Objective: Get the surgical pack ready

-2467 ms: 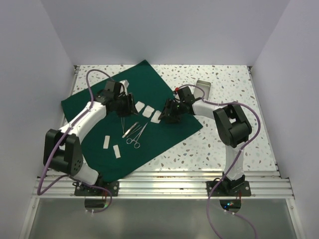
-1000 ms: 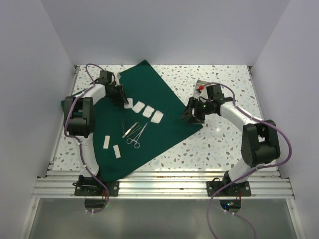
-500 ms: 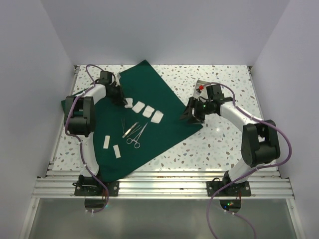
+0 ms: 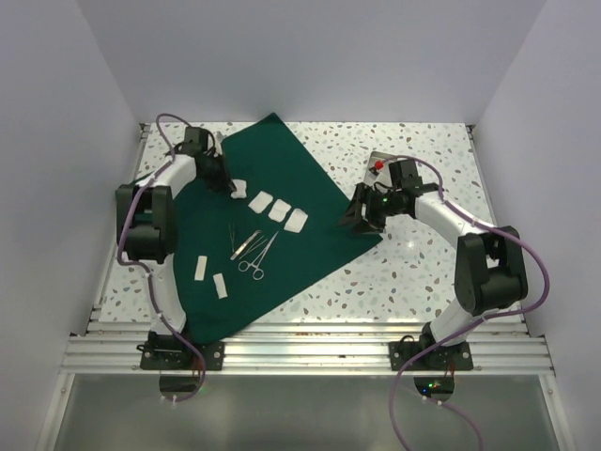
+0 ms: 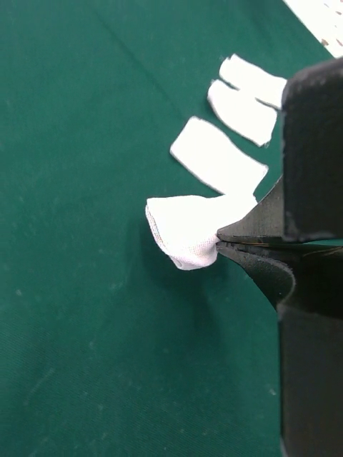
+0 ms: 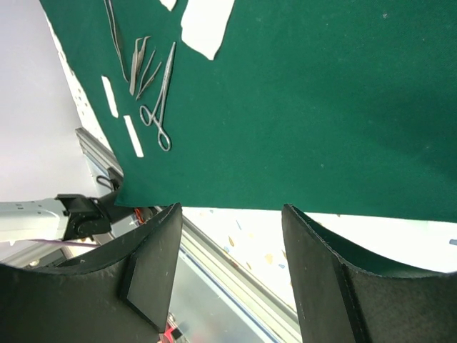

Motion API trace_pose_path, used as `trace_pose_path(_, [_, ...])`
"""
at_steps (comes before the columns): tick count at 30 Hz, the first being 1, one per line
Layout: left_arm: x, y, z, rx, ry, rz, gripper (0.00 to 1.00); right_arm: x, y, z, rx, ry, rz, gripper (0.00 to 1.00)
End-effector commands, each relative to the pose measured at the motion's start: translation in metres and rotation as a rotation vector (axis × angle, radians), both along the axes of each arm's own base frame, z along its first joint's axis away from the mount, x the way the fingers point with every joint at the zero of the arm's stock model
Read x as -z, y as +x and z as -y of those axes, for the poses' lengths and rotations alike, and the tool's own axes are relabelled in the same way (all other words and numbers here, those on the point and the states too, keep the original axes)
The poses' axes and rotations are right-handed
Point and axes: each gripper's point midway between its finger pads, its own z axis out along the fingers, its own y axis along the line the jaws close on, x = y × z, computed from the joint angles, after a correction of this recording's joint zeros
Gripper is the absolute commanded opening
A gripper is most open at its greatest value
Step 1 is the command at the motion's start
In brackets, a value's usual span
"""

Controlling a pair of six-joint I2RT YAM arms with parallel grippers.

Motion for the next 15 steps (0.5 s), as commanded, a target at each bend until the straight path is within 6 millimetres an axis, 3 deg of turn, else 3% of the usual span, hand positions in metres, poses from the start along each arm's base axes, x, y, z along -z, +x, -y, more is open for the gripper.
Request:
trace_pose_path(1, [-0.047, -0.004, 0.004, 0.027, -0.037, 0.089, 0.0, -0.01, 0.0, -0.003, -0.023, 0.024, 0.039, 0.62])
trace_pose_path(8, [-0.057, -0.027, 0.031, 0.145, -0.082, 0.11, 0.0, -0.008, -0.001, -0.003, -0.022, 0.03, 0.038, 0.61])
trace_pose_path(15, [-0.044, -0.033, 0.047, 0.317, 0.017, 0.126, 0.0, -0.007, -0.004, -0.004, -0.025, 0.037, 0.031, 0.61])
